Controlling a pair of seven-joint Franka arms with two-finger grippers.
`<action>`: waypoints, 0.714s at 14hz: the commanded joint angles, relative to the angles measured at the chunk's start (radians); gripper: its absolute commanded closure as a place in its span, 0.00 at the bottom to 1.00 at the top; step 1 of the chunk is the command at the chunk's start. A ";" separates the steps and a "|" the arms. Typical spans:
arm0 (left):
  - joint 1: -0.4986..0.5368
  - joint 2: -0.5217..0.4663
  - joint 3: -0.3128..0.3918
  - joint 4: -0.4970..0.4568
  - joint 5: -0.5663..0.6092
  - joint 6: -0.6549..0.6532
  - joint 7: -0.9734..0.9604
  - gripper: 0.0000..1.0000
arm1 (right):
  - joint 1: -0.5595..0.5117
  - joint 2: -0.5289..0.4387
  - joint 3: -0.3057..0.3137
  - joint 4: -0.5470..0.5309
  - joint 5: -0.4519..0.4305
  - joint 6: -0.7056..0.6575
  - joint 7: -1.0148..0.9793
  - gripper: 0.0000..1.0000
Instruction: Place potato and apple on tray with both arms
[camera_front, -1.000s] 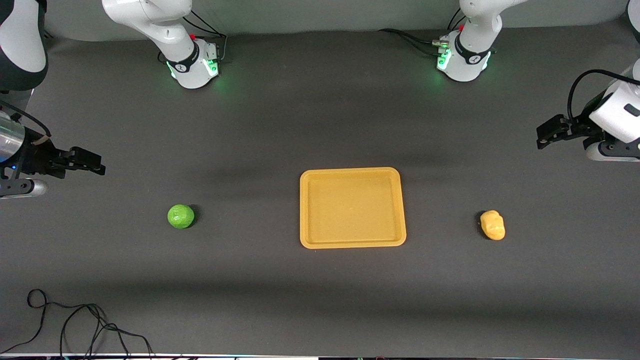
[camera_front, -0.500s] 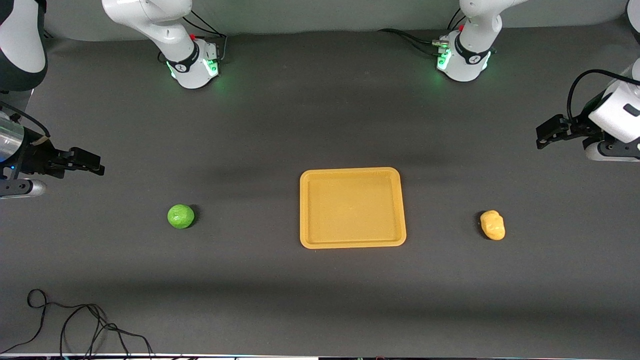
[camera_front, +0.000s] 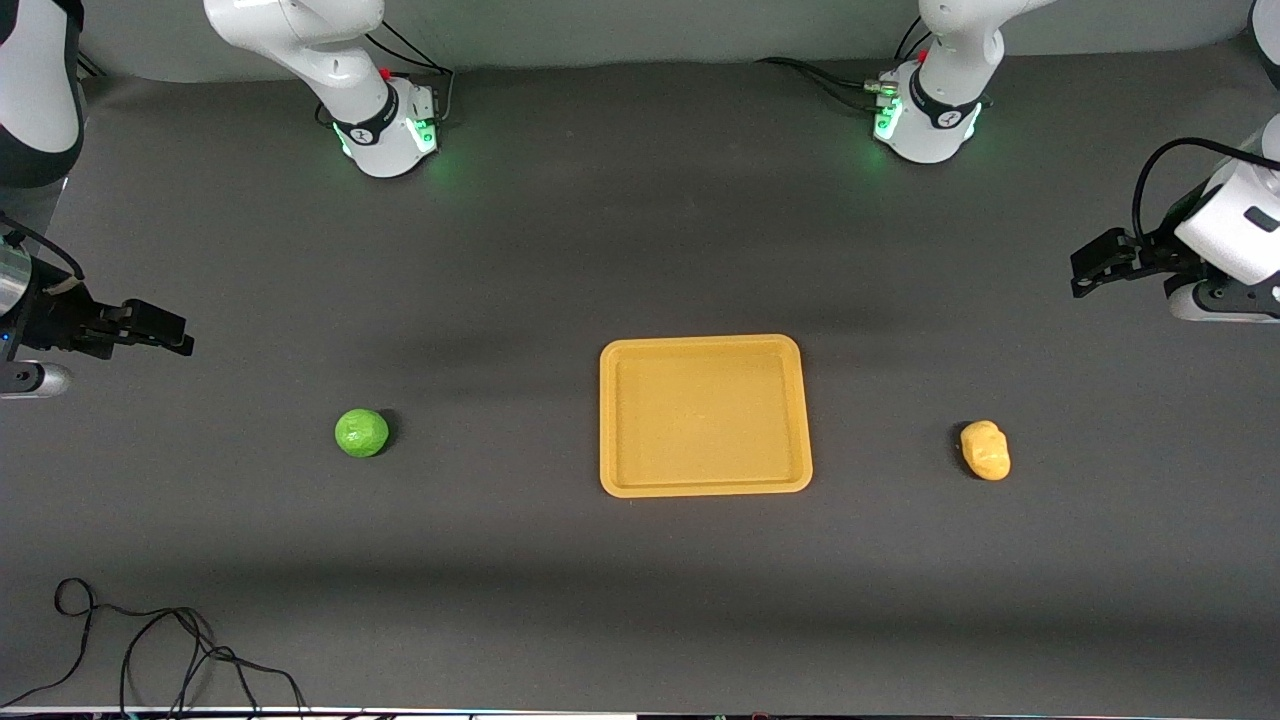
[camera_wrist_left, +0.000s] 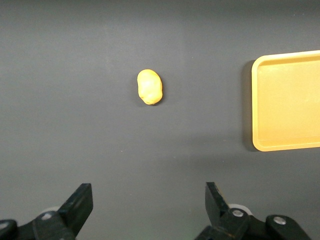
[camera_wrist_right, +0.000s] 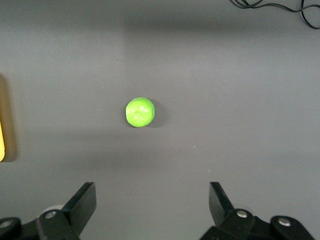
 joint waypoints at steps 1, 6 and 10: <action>-0.007 -0.029 0.008 -0.019 -0.011 0.001 0.016 0.00 | 0.012 -0.018 0.000 -0.032 -0.020 0.030 0.003 0.01; -0.007 -0.023 0.005 -0.024 -0.003 0.009 0.009 0.00 | 0.032 0.008 0.002 -0.155 -0.018 0.201 -0.016 0.01; -0.001 0.053 0.006 -0.028 0.008 0.030 0.003 0.00 | 0.052 0.013 0.002 -0.363 -0.006 0.437 -0.017 0.01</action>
